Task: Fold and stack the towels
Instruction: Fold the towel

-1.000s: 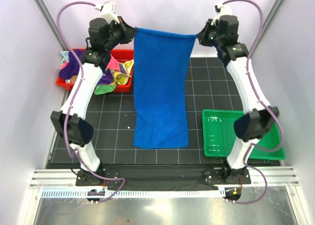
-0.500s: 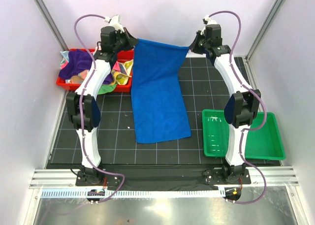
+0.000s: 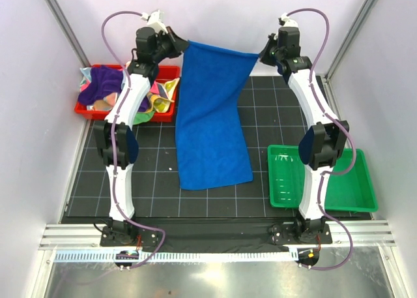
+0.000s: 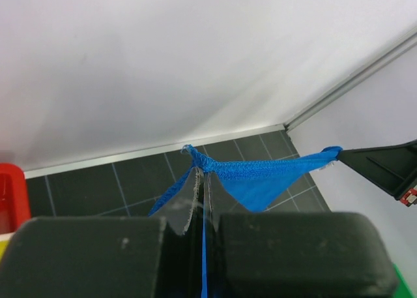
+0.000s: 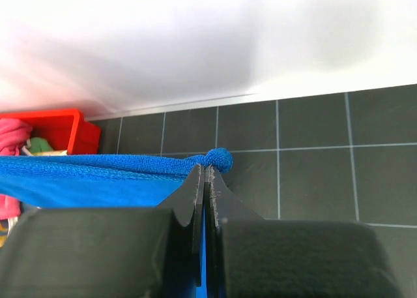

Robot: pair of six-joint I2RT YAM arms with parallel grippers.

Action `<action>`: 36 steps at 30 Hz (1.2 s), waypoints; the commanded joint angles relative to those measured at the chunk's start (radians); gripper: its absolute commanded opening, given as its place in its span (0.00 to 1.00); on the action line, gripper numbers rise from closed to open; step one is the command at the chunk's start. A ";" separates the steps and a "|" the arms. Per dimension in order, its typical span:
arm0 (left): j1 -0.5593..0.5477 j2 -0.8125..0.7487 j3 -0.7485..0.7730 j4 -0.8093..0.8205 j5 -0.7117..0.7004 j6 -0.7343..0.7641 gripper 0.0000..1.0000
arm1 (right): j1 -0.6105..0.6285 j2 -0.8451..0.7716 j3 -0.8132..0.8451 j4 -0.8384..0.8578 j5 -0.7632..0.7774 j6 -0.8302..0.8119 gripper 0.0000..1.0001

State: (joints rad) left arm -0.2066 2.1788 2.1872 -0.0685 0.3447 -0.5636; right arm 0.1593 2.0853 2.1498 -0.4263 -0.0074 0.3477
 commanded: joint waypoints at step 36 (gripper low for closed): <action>0.070 -0.013 -0.062 0.145 -0.018 -0.033 0.00 | -0.018 0.012 -0.017 0.073 0.043 0.039 0.01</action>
State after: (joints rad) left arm -0.1761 2.2784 2.1612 -0.0032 0.3634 -0.5999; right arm 0.1677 2.2204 2.1880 -0.3779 0.0074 0.3779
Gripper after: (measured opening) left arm 0.009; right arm 0.035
